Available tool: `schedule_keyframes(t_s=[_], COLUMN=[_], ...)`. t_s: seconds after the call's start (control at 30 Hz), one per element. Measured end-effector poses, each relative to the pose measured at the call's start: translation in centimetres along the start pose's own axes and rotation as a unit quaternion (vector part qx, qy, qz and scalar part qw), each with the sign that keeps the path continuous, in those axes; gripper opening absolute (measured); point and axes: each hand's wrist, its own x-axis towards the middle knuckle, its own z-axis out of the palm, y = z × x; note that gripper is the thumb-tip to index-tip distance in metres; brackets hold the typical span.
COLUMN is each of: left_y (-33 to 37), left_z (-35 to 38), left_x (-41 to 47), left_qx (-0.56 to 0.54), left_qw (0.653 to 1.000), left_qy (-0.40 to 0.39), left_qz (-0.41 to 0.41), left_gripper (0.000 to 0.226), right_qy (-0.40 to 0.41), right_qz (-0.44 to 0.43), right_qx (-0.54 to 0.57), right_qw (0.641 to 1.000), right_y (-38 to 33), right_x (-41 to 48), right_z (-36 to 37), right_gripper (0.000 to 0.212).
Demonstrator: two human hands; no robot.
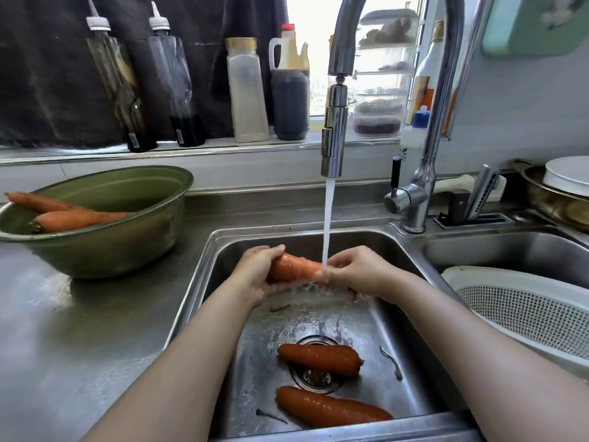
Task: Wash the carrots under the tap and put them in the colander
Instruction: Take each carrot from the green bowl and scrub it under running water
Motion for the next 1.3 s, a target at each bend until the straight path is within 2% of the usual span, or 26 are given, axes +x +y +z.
schedule_keyframes(t_s=[0.07, 0.17, 0.23, 0.33, 0.47, 0.53, 0.63, 0.73, 0.83, 0.97, 1.03, 1.17, 1.3], left_y=[0.0, -0.4, -0.8, -1.5, -2.5, -2.8, -3.8, -4.4, -4.3, -3.9, -3.6, -3.5, -3.7], left_z=[-0.3, -0.5, -0.5, -0.1, 0.2, 0.3, 0.8, 1.0, 0.6, 0.8, 1.2, 1.5, 1.8], left_x=[-0.2, 0.0, 0.1, 0.1, 0.2, 0.0, -0.3, -0.3, 0.0, 0.7, 0.6, -0.3, -0.3], left_qx=[0.024, 0.057, 0.082, 0.114, 0.200, 0.233, 0.282, 0.298, 0.334, 0.264, 0.230, 0.206, 0.245], left_qw=[0.999, 0.995, 0.993, 0.987, 0.966, 0.953, 0.937, 0.935, 0.928, 0.955, 0.959, 0.944, 0.934], left_qy=[-0.029, -0.050, -0.053, -0.057, -0.079, -0.105, -0.121, -0.108, -0.119, -0.128, -0.165, -0.256, -0.235], left_qz=[-0.029, -0.062, -0.071, -0.095, -0.140, -0.160, -0.166, -0.160, -0.116, -0.043, -0.018, 0.035, 0.106], left_gripper=[0.020, 0.017, 0.023, 0.040, 0.057, 0.057, 0.041, 0.037, 0.044, 0.054, 0.057, 0.046, 0.033], right_qy=[0.033, 0.063, 0.086, 0.104, 0.088, 0.085, 0.053, 0.030, 0.026, 0.043, 0.057, 0.084, 0.083], right_qz=[0.002, 0.019, 0.039, 0.067, 0.046, 0.013, -0.045, -0.094, -0.115, -0.139, -0.138, -0.118, -0.106], right_qx=[0.008, 0.036, 0.117, 0.303, 0.443, 0.431, 0.297, 0.207, 0.197, 0.197, 0.216, 0.212, 0.270], right_qw=[0.999, 0.997, 0.989, 0.945, 0.891, 0.898, 0.952, 0.973, 0.973, 0.970, 0.965, 0.966, 0.954], right_y=[0.1, 0.7, 1.1, 1.1, 0.7, 0.6, -0.1, -1.4, -2.1, -1.9, -1.9, -1.8, -1.9], right_x=[-0.1, 0.0, 0.4, 1.0, 1.1, 1.2, 1.0, 0.6, 0.3, 0.3, 0.4, 0.3, 0.4], right_z=[-0.5, -1.2, -1.9, -2.6, -2.4, -2.0, -0.8, 0.9, 1.6, 1.1, 0.9, 0.4, 0.5], right_gripper=[0.029, 0.024, 0.018, 0.018, 0.017, 0.018, 0.021, 0.023, 0.021, 0.015, 0.013, 0.026, 0.033])
